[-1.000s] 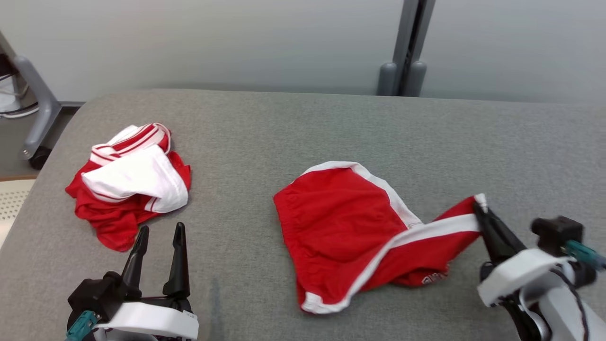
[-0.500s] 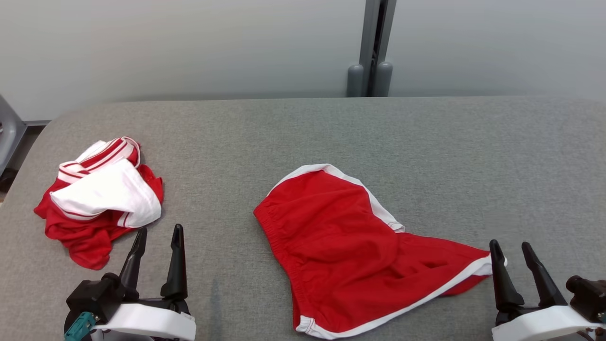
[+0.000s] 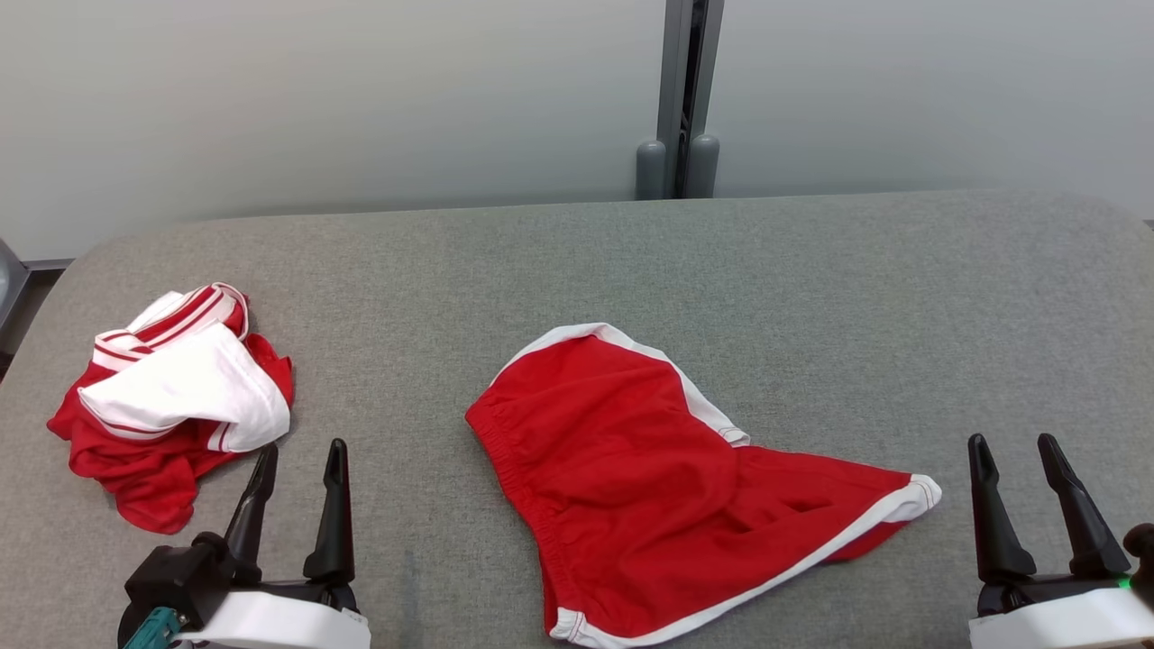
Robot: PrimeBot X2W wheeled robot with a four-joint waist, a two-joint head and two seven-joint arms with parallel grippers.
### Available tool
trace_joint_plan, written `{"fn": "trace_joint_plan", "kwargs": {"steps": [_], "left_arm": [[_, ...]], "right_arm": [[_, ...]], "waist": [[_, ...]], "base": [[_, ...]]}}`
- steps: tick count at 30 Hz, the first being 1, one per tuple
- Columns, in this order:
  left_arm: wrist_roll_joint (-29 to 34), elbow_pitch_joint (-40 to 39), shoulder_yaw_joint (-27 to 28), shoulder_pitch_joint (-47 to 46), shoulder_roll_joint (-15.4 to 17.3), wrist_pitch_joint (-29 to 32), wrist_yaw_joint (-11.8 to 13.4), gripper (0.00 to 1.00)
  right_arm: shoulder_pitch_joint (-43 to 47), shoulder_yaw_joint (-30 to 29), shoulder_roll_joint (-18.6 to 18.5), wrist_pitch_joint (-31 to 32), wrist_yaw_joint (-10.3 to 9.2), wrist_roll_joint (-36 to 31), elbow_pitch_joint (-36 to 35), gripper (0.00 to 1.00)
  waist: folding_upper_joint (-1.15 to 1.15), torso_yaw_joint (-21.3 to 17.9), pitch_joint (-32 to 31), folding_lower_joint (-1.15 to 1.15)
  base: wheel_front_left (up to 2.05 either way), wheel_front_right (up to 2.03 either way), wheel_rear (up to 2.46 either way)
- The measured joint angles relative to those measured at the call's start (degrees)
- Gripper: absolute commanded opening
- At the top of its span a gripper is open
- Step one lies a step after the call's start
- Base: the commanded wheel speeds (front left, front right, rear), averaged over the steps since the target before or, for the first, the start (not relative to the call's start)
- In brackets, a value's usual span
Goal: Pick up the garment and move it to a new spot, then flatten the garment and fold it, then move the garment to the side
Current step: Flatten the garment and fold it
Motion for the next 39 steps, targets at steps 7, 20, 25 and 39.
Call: {"fn": "trace_joint_plan", "kwargs": {"steps": [7, 20, 25, 39], "left_arm": [[2.09, -0.31, -0.91, 1.26, 0.04, -0.01, -0.33, 1.0], [6.43, 8.0, -17.24, 2.97, 0.76, 0.0, -2.53, 1.0], [4.37, 12.03, -23.68, 1.92, 1.11, -0.01, -2.61, 1.0], [-1.03, 19.58, -31.18, -3.5, 2.2, 0.0, -2.69, 0.0]], "right_arm": [[0.62, -0.09, 0.74, 0.0, 0.0, -0.54, -0.76, 1.0], [0.48, 0.96, 0.4, 0.0, 0.0, -0.3, 1.18, 1.0], [0.04, 1.63, 0.2, 0.0, 0.0, 0.1, 2.13, 1.0], [-0.98, 1.58, -0.57, 0.0, 0.0, 0.65, 4.22, 1.0]], "waist": [[0.0, -0.03, -0.13, 0.0], [0.0, -0.42, 0.65, 0.0], [0.0, -1.34, 1.1, 0.0], [0.0, -2.66, 2.18, 0.0]], "base": [[0.0, 0.0, 0.0], [0.0, 0.0, 0.0], [0.0, 0.0, 0.0], [0.0, 0.0, 0.0]]}}
